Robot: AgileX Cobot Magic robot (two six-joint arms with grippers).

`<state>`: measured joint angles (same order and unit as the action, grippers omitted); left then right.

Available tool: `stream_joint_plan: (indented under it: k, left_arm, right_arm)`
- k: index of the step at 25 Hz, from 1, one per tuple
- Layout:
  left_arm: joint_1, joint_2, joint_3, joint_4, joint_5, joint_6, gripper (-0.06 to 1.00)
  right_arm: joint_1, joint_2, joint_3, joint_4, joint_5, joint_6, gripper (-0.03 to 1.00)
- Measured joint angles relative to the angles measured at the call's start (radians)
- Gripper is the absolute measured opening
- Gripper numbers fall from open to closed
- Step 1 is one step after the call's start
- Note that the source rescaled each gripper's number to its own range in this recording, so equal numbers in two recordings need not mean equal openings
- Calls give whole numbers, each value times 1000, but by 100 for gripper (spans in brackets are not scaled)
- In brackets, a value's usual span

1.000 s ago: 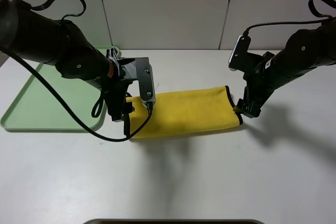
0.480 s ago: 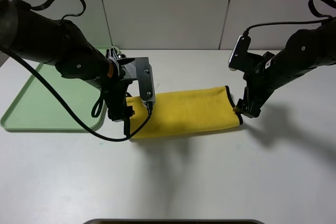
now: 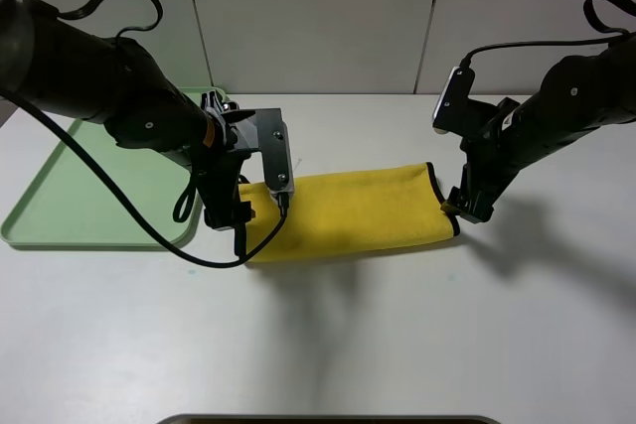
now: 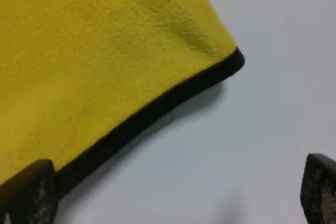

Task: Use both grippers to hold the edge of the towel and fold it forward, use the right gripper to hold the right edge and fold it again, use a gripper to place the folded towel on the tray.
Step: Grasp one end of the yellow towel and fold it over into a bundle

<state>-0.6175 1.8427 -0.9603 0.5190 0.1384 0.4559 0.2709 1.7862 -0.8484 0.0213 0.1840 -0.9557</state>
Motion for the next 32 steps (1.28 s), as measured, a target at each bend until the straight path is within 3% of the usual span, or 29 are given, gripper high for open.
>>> stream_joint_plan:
  k: [28,32]
  left_arm:
    - [0,-2,0,0,-13,-1,100]
    - [0,-69,0,-13,103,-4,100]
  right_arm:
    - [0,0,0,0,1,13,100]
    - [0,0,0,0,1,15,100]
